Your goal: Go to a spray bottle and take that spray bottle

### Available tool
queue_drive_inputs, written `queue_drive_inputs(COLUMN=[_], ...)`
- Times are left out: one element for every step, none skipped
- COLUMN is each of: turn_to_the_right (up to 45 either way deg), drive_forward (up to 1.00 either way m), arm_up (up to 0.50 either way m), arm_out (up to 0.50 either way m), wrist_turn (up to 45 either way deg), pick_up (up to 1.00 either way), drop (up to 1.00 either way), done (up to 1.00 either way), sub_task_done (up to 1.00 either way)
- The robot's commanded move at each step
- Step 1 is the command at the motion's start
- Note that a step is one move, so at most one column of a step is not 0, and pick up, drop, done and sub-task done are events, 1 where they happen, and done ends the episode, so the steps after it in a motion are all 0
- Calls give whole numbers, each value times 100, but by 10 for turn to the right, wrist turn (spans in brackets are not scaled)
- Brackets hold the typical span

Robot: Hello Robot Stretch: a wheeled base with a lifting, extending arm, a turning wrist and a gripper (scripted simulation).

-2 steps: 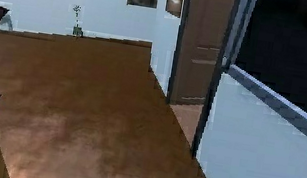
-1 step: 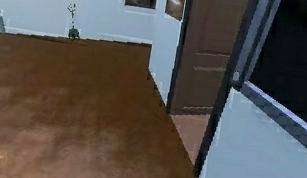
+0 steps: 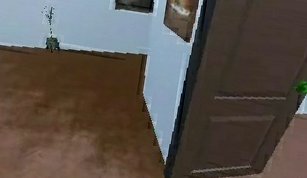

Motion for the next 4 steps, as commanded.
queue_drive_inputs(turn_to_the_right=[-90, 0, 450, 240], drive_forward=[0, 40, 0, 0], arm_up=[0, 0, 0, 0], arm_out=[0, 0, 0, 0], wrist_turn=[0, 0, 0, 0], pick_up=[0, 0, 0, 0], drop=[0, 0, 0, 0], done=[0, 0, 0, 0], sub_task_done=[0, 0, 0, 0])
